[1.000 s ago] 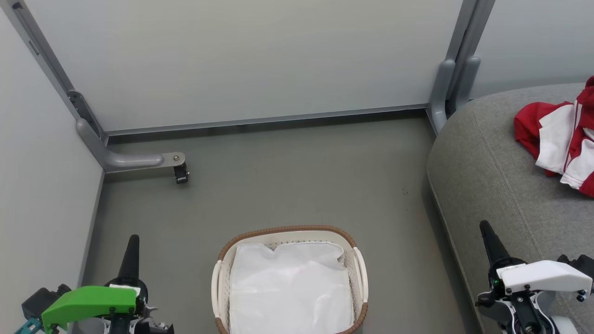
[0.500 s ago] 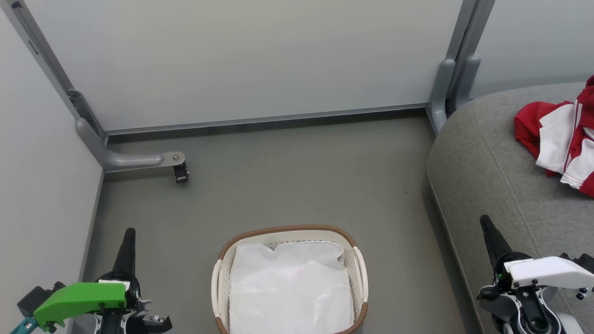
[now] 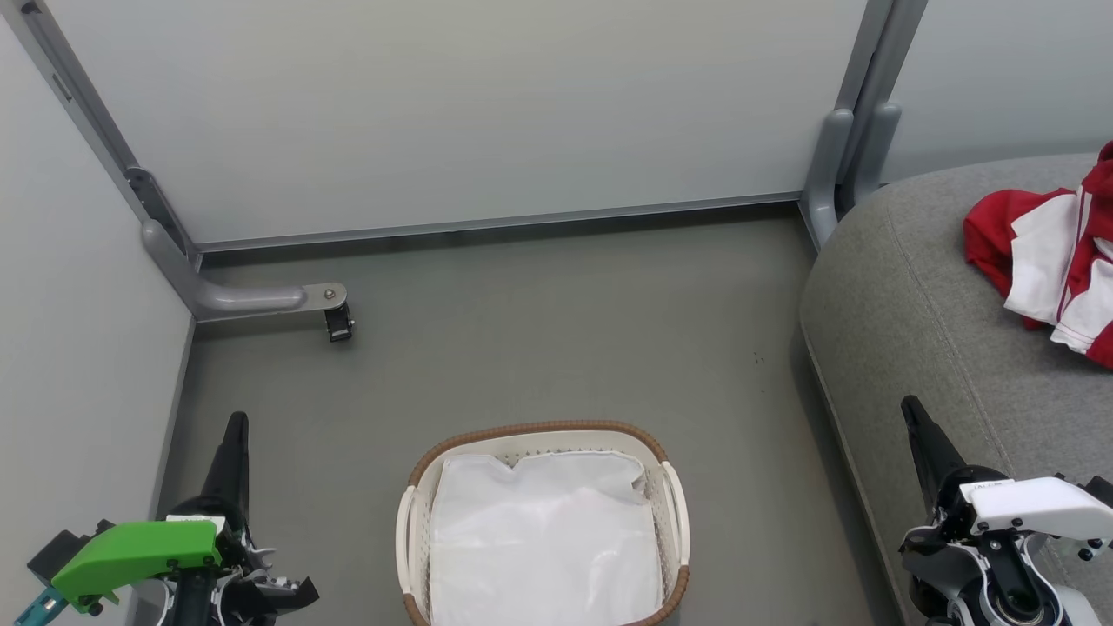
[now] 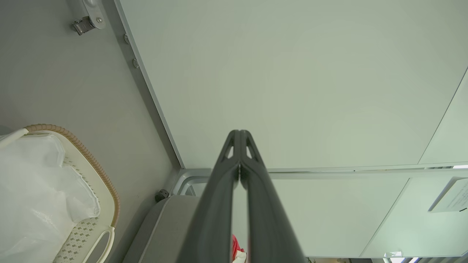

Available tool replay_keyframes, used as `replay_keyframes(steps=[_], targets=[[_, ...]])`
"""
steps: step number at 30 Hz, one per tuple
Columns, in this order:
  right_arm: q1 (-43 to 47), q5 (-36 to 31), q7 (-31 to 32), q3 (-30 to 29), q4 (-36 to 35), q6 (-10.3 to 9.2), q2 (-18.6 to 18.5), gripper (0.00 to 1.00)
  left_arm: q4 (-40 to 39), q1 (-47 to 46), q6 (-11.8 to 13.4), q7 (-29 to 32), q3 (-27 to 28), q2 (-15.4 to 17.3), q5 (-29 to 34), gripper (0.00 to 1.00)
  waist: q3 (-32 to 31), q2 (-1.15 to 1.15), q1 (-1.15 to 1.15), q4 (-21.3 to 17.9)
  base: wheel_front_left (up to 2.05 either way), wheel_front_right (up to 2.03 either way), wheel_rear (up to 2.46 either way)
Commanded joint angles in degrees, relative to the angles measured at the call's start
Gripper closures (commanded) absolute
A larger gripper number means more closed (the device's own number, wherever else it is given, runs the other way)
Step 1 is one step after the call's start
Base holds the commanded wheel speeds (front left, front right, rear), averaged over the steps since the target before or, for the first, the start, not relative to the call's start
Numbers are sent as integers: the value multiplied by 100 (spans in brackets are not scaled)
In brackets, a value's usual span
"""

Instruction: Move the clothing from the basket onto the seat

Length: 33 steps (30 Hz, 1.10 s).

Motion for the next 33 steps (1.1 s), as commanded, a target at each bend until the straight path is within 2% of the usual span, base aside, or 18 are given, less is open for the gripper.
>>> replay_keyframes(steps=[1, 8, 33], targets=[[-75, 121, 45, -22, -31, -3, -35, 100, -31, -105, -40, 29, 45, -2, -110, 100, 1, 0, 0, 0, 0, 0, 0], [-86, 378, 109, -47, -45, -4, -38, 100, -40, -131, -60, 98, 84, -7, -340, 100, 6, 0, 0, 0, 0, 0, 0], [-81, 354, 108, -43, -43, -4, -37, 100, -35, -119, -56, 92, 76, -6, -319, 100, 6, 0, 0, 0, 0, 0, 0]])
